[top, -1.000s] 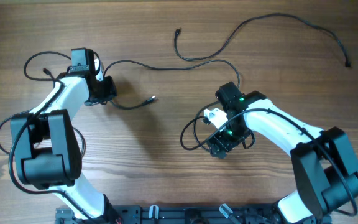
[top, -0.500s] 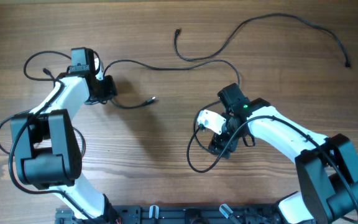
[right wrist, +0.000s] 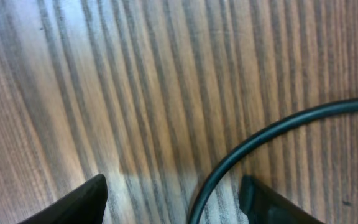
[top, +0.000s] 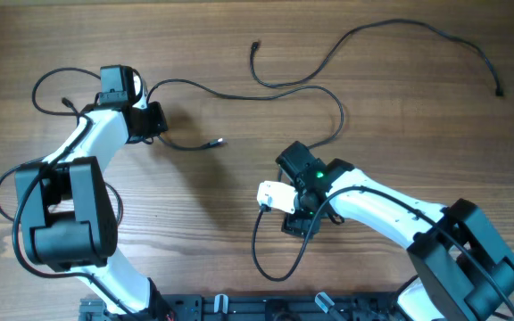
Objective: Untangle cables
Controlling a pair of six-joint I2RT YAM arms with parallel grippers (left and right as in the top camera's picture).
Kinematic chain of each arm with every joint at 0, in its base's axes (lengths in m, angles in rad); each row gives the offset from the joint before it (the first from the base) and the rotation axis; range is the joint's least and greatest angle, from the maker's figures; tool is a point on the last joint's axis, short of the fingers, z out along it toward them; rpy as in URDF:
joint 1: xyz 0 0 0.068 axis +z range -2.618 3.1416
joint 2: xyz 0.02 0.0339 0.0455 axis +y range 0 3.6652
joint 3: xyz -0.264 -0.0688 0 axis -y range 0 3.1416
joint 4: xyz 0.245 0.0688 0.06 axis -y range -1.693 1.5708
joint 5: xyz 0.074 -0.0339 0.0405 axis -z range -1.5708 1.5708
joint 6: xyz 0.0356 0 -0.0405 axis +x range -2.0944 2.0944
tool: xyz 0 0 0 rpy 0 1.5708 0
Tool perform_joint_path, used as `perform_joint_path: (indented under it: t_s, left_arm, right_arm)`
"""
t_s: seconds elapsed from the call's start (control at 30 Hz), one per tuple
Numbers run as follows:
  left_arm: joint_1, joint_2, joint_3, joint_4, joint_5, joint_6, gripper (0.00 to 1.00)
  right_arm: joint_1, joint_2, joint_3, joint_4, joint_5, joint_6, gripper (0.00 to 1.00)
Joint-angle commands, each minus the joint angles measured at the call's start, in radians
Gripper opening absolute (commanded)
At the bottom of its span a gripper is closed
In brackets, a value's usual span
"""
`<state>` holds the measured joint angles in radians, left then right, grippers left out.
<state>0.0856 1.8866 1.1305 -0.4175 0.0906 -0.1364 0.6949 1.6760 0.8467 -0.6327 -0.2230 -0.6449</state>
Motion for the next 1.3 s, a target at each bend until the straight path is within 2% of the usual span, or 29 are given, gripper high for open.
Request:
perform_joint_path:
  t_s: [0.0, 0.07, 0.13, 0.27, 0.47, 0.67, 0.77, 1.0, 1.13, 1.27]
  left_arm:
    - [0.004, -0.028, 0.0, 0.007, -0.002, -0.009, 0.04]
    - [0.004, -0.028, 0.0, 0.007, -0.002, -0.009, 0.04]
    - [0.004, -0.028, 0.0, 0.007, -0.002, -0.008, 0.04]
    - [0.004, -0.028, 0.0, 0.007, -0.003, -0.002, 0.04]
    - [0.004, -0.028, 0.0, 0.016, -0.003, -0.002, 0.04]
    - [0.004, -0.028, 0.0, 0.019, -0.003, -0.002, 0.04]
    - [0.004, -0.028, 0.0, 0.019, -0.003, -0.001, 0.04]
    - [0.004, -0.028, 0.0, 0.021, -0.002, 0.003, 0.04]
    - [0.002, -0.028, 0.0, 0.021, 0.02, 0.082, 0.04]
    - [0.002, -0.028, 0.0, 0.022, 0.109, 0.161, 0.04]
  right_arm:
    - [-0.005, 0.07, -0.058, 0.009, 0.138, 0.087, 0.58]
    - [-0.005, 0.07, -0.058, 0.021, 0.166, 0.112, 0.48]
    - [-0.005, 0.07, -0.058, 0.029, 0.187, 0.124, 0.34]
    - [-0.005, 0.07, -0.058, 0.034, 0.191, 0.126, 0.32]
    - [-0.008, 0.07, -0.06, 0.034, 0.303, 0.183, 0.22]
    - [-0.099, 0.071, -0.06, 0.04, 0.361, 0.272, 0.19]
    - [-0.216, 0.074, -0.06, 0.054, 0.426, 0.337, 0.18]
    - [-0.447, 0.103, -0.06, 0.124, 0.433, 0.36, 0.16]
    - [-0.574, 0.103, -0.06, 0.18, 0.433, 0.356, 0.15]
    - [-0.736, 0.103, -0.06, 0.241, 0.422, 0.332, 0.14]
